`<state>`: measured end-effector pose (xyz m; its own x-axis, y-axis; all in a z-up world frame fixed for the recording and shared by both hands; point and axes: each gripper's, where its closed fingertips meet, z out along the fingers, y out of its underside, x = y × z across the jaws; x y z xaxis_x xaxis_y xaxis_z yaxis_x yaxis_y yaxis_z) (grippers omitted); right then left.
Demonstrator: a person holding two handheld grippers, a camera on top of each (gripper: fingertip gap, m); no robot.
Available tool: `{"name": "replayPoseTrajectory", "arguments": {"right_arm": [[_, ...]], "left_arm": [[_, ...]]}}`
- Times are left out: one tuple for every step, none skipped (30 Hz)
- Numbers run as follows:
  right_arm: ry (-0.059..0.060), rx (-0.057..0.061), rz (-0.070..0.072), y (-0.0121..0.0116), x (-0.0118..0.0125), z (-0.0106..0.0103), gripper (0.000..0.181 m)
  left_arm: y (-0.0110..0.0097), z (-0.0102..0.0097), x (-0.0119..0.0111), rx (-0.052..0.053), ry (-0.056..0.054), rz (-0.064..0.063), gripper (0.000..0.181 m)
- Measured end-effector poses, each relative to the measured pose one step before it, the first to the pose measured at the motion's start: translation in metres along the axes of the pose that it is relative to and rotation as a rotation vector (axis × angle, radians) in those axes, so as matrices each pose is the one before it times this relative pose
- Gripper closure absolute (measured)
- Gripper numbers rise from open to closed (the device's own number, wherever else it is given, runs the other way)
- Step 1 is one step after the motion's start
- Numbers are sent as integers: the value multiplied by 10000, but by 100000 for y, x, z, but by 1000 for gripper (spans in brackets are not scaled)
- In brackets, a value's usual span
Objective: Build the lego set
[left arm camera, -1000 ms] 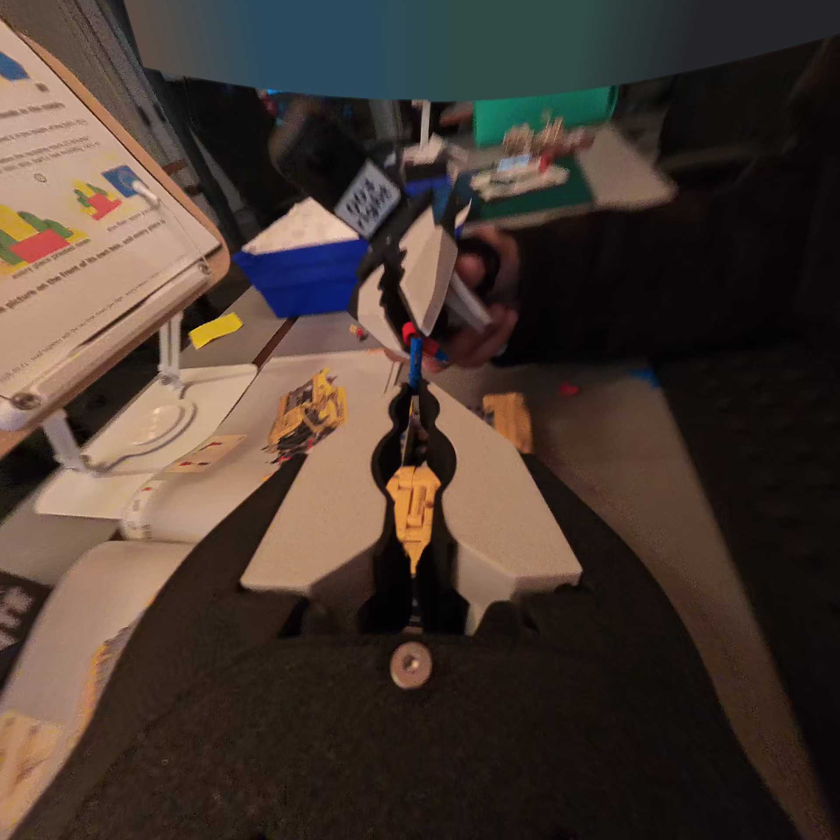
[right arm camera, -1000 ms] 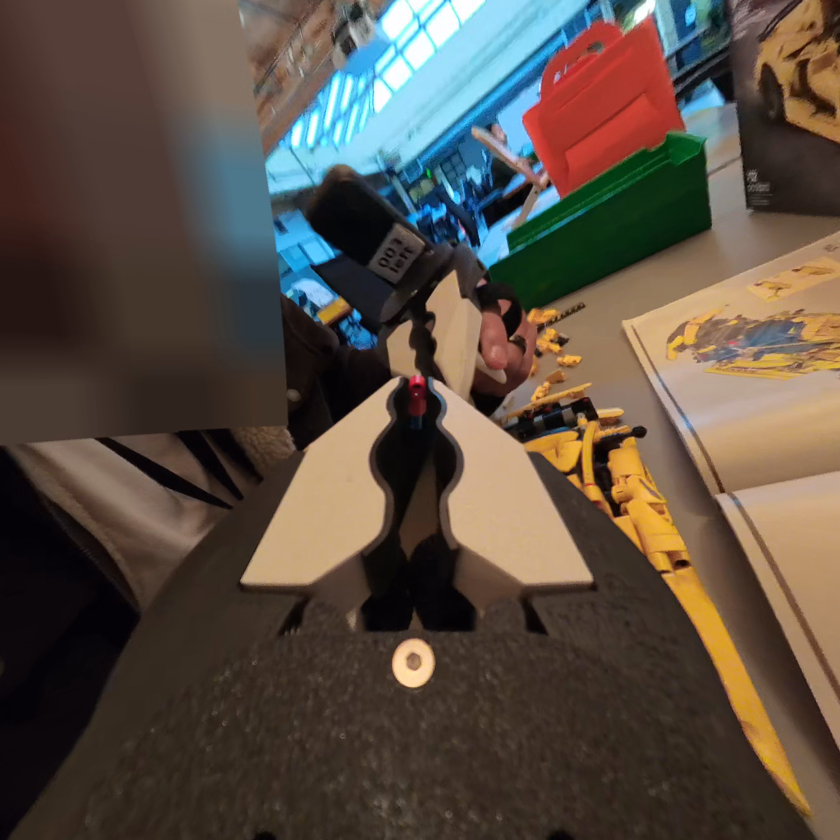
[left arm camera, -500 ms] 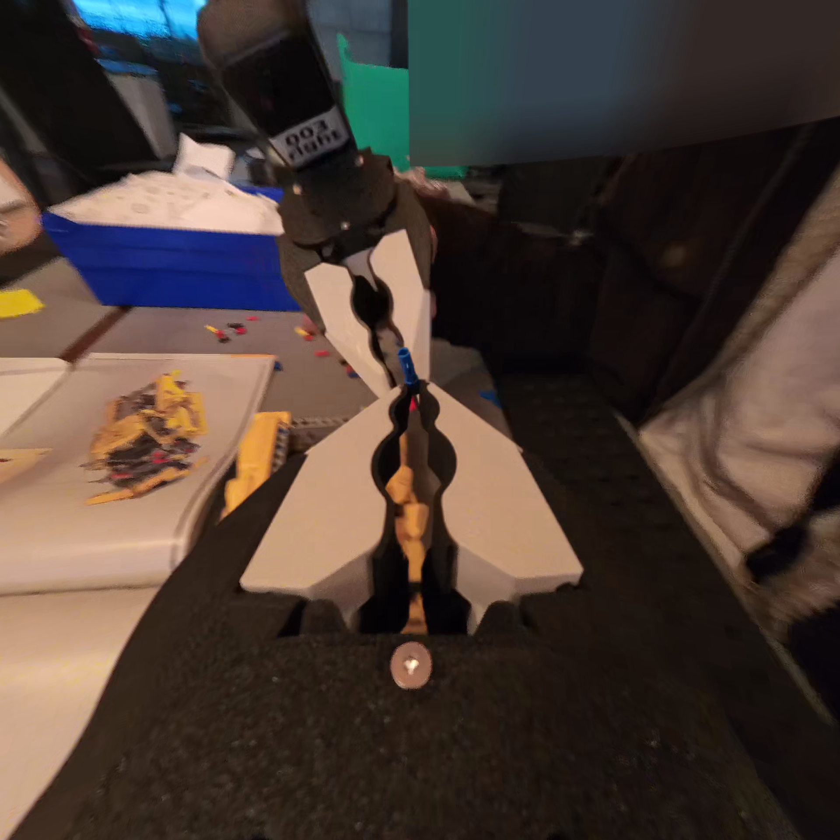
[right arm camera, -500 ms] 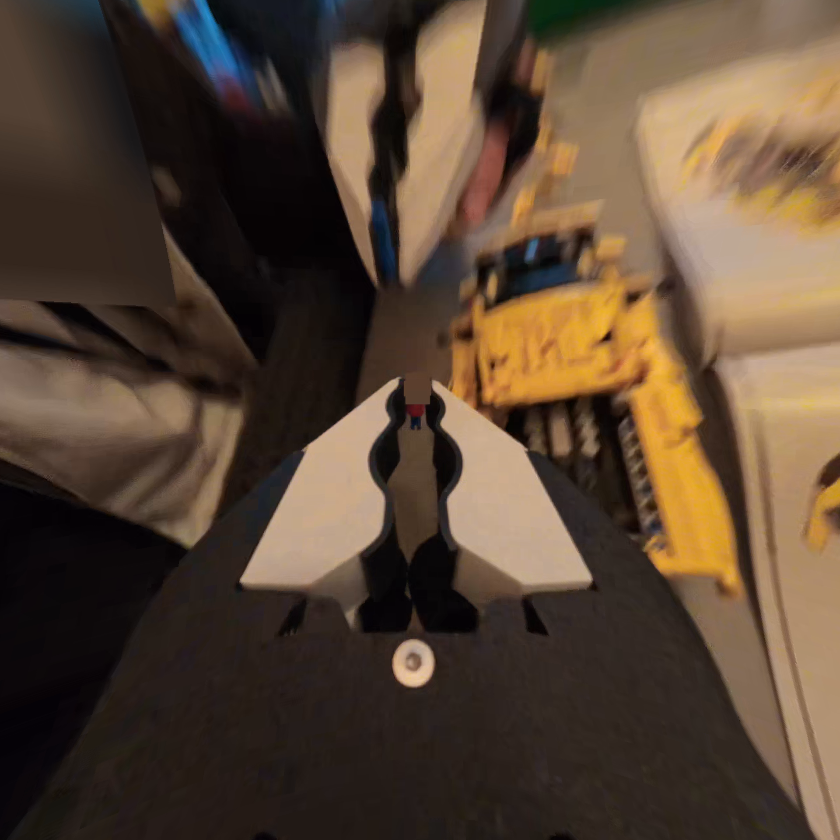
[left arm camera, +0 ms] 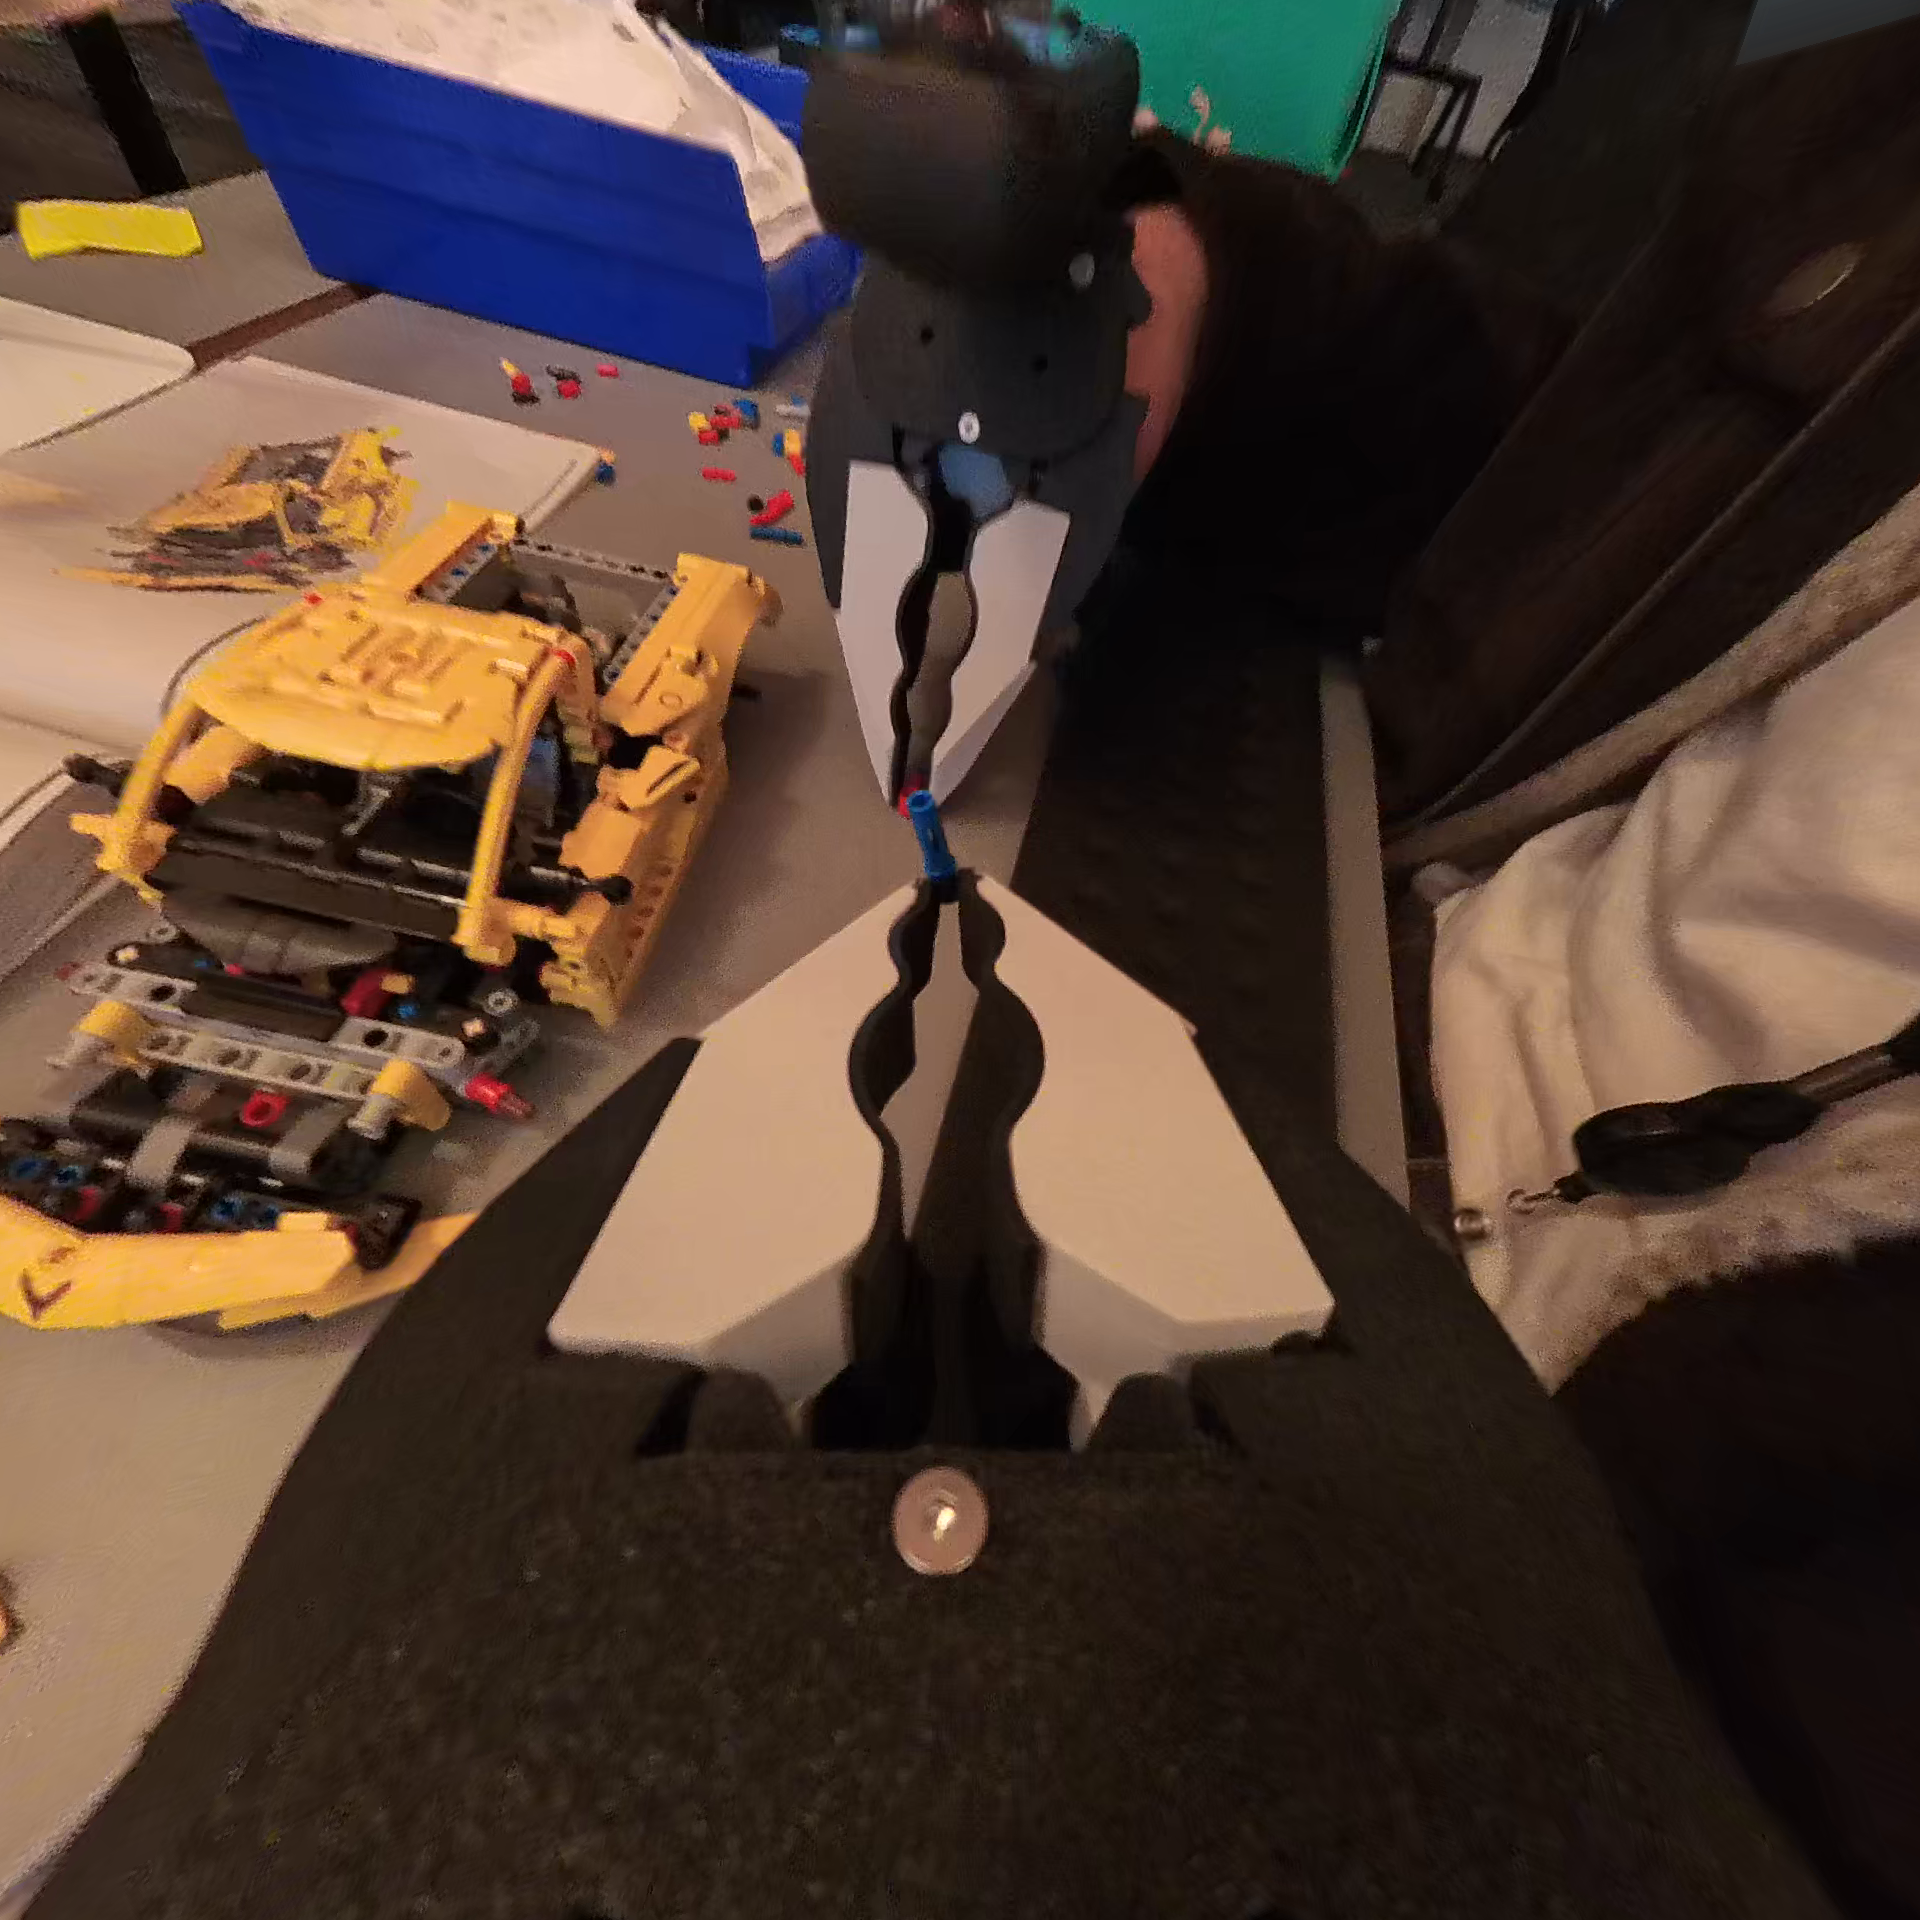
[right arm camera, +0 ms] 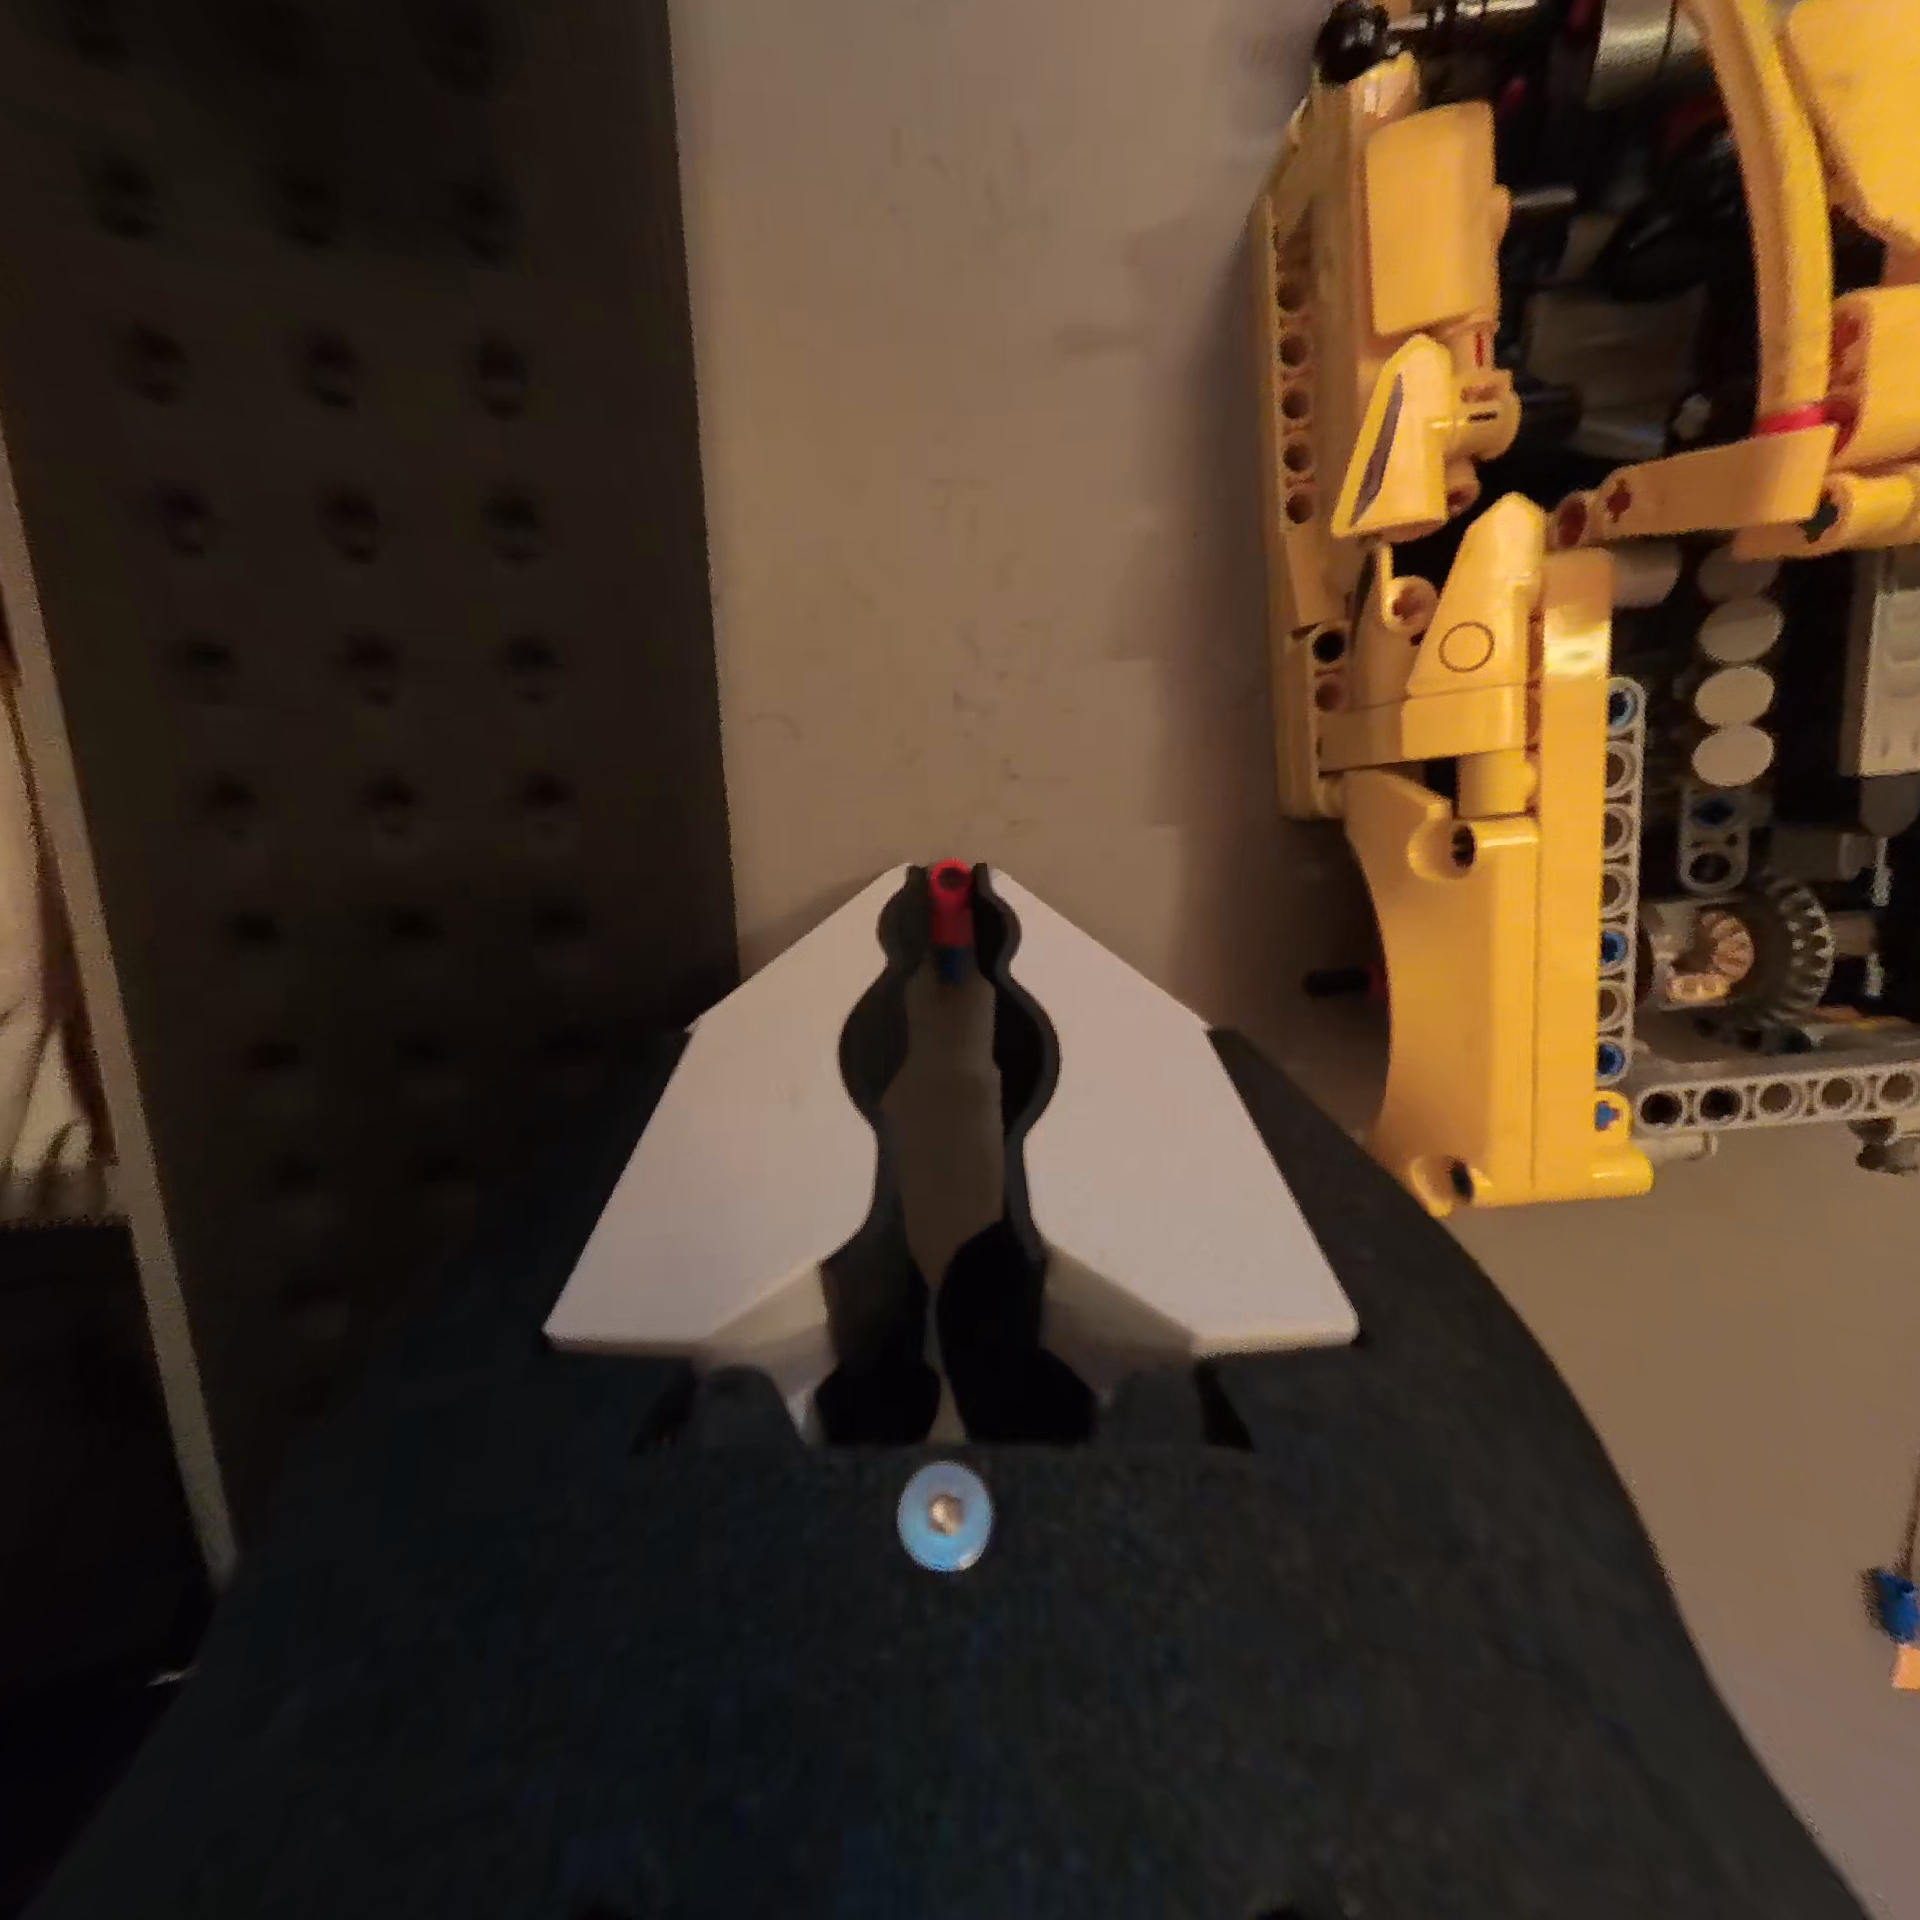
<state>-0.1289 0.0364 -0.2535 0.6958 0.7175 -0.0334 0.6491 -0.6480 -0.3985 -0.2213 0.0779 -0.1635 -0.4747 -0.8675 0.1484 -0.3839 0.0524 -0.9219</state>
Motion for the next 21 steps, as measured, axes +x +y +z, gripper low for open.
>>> {"name": "replayPoseTrajectory", "arguments": {"right_arm": [[-95,42,198,94,-124,-187,166],[-107,124,284,-57,-151,-341,160],[-36,209,304,-174,-127,-517,158],[-82,458,197,-569,-360,-633,157],[-132,822,90,-1184,-622,-675,157],[-188,1084,46,-1705,-792,-559,158],[-365,1278,108,-1999,-1056,-320,157],[-321,1311,334,-1969,-879,59,157],[-318,1042,459,-1552,-761,480,156],[-389,485,405,-589,-794,739,152],[8,77,220,-2,-95,693,152],[323,-93,72,208,413,613,153],[-19,-363,-102,498,-125,531,154],[-72,-427,-73,503,-162,385,158],[89,-306,-58,371,115,232,159],[51,-44,-71,70,51,148,161],[-88,121,-39,-122,-158,179,162],[-120,141,-37,-196,-192,162,162],[-15,139,-37,-188,-25,83,166],[11,19,-64,-38,44,22,176],[66,-45,-123,63,100,-67,178]], "left_arm": [[478,199,178,-82,-71,68,177],[350,269,292,4,17,81,177],[413,358,448,-95,138,112,177],[428,311,185,-292,-60,272,177],[201,244,149,-191,-82,305,177],[200,262,116,-131,-74,265,177],[259,258,20,-164,-98,184,177],[228,212,-17,-178,-117,152,177],[159,161,167,-139,-26,195,177],[135,156,147,-113,-42,203,177],[124,133,62,-108,-69,158,177],[117,95,69,-92,-30,105,177],[66,56,37,-50,-24,65,177],[4,4,26,0,-7,32,177],[-42,-45,-5,36,12,-17,177],[-34,-23,-23,30,13,-41,177],[23,15,-7,-17,14,-15,177],[97,67,59,-70,27,21,177],[110,96,48,-92,12,33,177],[76,65,5,-62,-17,28,177],[16,2,-15,-5,-10,3,177]]}}
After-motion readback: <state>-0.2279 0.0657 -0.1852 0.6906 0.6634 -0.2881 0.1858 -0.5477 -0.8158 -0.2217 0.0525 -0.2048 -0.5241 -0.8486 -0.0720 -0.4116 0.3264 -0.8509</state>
